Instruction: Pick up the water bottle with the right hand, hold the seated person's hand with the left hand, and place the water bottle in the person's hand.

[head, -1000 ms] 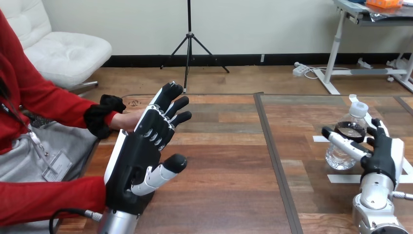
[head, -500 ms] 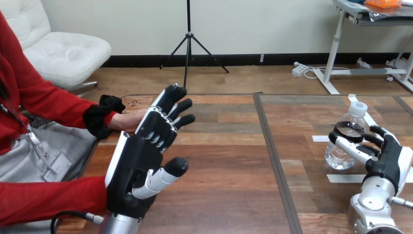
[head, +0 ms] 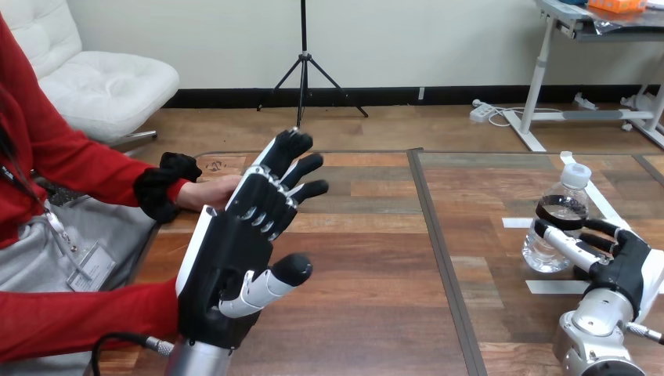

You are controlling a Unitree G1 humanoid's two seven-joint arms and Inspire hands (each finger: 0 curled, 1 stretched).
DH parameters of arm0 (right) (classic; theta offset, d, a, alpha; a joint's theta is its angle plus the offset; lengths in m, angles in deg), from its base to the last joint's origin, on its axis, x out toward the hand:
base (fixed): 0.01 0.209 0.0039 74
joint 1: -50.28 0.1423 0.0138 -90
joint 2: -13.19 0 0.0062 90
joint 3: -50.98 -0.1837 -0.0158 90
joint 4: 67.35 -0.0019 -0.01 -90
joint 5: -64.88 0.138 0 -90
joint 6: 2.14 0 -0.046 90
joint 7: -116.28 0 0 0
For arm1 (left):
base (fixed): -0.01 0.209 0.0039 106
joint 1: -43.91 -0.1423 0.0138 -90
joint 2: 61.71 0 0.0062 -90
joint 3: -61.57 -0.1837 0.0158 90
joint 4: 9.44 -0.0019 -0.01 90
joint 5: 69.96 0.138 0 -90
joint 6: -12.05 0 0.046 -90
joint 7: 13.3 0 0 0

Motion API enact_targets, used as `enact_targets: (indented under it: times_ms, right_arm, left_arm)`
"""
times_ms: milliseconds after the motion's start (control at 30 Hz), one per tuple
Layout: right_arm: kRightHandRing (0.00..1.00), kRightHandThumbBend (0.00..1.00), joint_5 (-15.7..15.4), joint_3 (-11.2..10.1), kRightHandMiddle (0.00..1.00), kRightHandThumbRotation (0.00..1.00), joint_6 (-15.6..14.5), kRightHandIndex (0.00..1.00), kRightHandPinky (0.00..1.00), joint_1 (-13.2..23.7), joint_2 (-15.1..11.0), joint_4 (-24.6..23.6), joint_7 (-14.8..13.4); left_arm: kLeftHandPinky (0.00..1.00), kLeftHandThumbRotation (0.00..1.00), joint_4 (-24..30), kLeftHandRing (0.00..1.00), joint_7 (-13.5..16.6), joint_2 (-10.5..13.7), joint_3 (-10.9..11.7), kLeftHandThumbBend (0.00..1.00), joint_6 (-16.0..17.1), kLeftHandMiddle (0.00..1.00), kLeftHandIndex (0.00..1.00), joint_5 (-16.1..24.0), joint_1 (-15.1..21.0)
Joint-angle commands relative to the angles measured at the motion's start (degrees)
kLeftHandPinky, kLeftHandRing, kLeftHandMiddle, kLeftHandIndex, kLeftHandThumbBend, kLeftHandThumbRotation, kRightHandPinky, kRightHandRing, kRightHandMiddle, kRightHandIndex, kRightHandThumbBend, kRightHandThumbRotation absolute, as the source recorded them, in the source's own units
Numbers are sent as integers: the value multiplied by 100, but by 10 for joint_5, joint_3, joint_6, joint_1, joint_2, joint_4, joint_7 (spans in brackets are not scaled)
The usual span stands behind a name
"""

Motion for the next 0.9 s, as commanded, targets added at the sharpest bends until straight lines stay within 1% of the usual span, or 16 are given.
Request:
enact_targets:
  times_ms: [0,100,233,400,500,600,700,800,867]
  right_arm:
    - [57,93,9,-10,59,0,1,53,53,55,2,-6,0]
    - [58,92,1,-3,59,0,-9,53,55,55,0,-4,-3]
    - [58,91,-1,-2,60,0,-12,52,55,53,-1,-4,-6]
    - [58,91,-8,4,60,0,-19,51,52,53,-2,-4,-15]
    - [58,91,-6,2,60,0,-19,52,52,52,-3,-5,-9]
    - [58,91,-8,4,60,0,-17,52,52,50,-3,-6,-12]
    - [59,90,-5,0,61,0,-14,52,53,50,-3,-7,-9]
    - [59,90,-1,-2,61,0,-13,52,53,49,-3,-9,-9]
    - [59,90,-1,-2,60,0,-8,51,53,48,-2,-10,-11]
  left_arm:
    - [80,55,40,88,7,-7,-10,100,-8,92,90,-2,7]
    - [80,54,42,88,4,-8,-13,100,-12,92,90,-6,7]
    - [80,53,41,88,3,-11,-16,100,-14,92,90,-8,8]
    - [80,54,38,89,-8,-12,-18,100,-22,93,91,-21,11]
    - [81,54,37,89,-8,-14,-18,100,-19,93,91,-17,13]
    - [81,54,36,89,-11,-15,-19,100,-20,93,91,-18,15]
    - [81,55,35,90,-10,-16,-19,100,-19,93,91,-14,17]
    - [81,56,27,89,-9,-19,-19,100,-12,93,91,-10,23]
    - [81,57,28,89,-10,-19,-20,100,-17,93,91,-10,25]
